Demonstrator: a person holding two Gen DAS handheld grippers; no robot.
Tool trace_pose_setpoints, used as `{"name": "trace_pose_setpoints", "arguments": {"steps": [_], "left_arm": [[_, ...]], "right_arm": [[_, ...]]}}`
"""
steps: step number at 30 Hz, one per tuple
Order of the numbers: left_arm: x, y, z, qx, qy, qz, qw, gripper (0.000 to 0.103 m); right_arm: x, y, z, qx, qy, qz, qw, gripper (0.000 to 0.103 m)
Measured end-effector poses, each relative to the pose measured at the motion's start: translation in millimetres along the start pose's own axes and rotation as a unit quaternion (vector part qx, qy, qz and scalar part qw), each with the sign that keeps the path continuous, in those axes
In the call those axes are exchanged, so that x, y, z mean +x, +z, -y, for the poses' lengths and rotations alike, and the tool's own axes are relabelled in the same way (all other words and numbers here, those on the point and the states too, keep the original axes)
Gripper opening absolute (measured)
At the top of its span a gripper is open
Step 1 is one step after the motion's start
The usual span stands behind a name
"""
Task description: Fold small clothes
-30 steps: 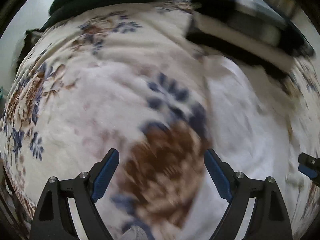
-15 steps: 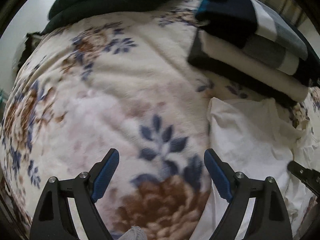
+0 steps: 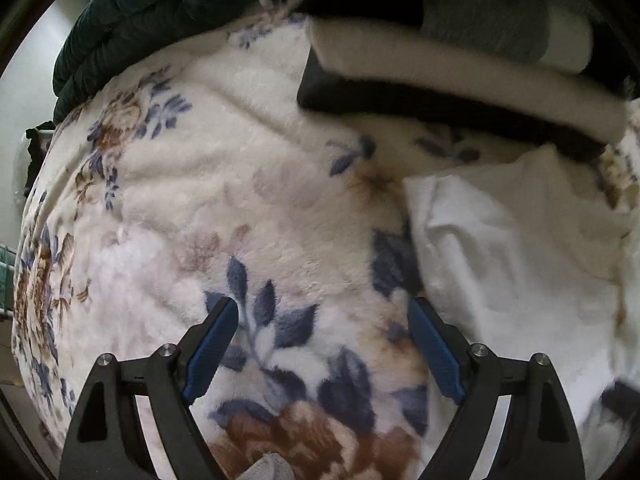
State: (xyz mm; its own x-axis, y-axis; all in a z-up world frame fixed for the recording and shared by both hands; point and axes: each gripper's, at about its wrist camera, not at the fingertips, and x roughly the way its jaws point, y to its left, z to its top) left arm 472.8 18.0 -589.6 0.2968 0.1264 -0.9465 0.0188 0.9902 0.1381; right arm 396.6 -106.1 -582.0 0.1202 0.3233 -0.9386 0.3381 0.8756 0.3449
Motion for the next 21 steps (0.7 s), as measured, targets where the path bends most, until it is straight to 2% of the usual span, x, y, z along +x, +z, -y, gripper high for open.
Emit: {"name": "trace_pose_setpoints", "arguments": {"steps": [1, 2, 3, 4, 7, 8, 9, 10, 14, 18, 21], "left_arm": [[6, 1, 0, 0.001, -0.002, -0.008, 1.0, 0.087], [7, 1, -1, 0.001, -0.003, -0.01, 0.9999, 0.087], [6, 2, -2, 0.001, -0.006, -0.009, 0.9999, 0.087], [-2, 1, -1, 0.0, -0.007, -0.003, 1.0, 0.087], [-36, 0, -8, -0.005, -0.007, 0.038, 0.9992, 0.087], [-52, -2, -11, -0.011, -0.01, 0.053, 0.9985, 0.087], [-66, -5, -13, -0.015, -0.01, 0.062, 0.9979, 0.087], [-78, -8, -13, -0.018, -0.012, 0.068, 0.9975, 0.092], [-131, -29, -4, -0.023, -0.026, 0.079, 0.9963, 0.093], [-170, -61, 20, -0.021, -0.049, 0.061, 0.9967, 0.093], [-190, -114, 59, -0.019, -0.064, 0.019, 0.9976, 0.093]], "right_arm": [[8, -7, -3, -0.017, -0.016, -0.011, 1.0, 0.05], [22, -17, -8, -0.039, -0.063, -0.028, 0.997, 0.05], [31, -22, -8, -0.048, -0.09, -0.043, 0.994, 0.05], [37, -25, -8, -0.052, -0.099, -0.053, 0.992, 0.05], [21, -26, -6, -0.048, -0.099, -0.044, 0.993, 0.05], [4, -24, -3, -0.041, -0.096, -0.032, 0.994, 0.051], [-8, -23, 0, -0.036, -0.093, -0.022, 0.995, 0.06], [-23, -22, 4, -0.029, -0.09, -0.012, 0.995, 0.065], [-91, -26, 36, -0.003, -0.062, 0.017, 0.998, 0.074], [-138, -37, 86, 0.015, -0.054, 0.008, 0.998, 0.075], [-163, -51, 130, 0.026, -0.049, -0.014, 0.998, 0.075]]}}
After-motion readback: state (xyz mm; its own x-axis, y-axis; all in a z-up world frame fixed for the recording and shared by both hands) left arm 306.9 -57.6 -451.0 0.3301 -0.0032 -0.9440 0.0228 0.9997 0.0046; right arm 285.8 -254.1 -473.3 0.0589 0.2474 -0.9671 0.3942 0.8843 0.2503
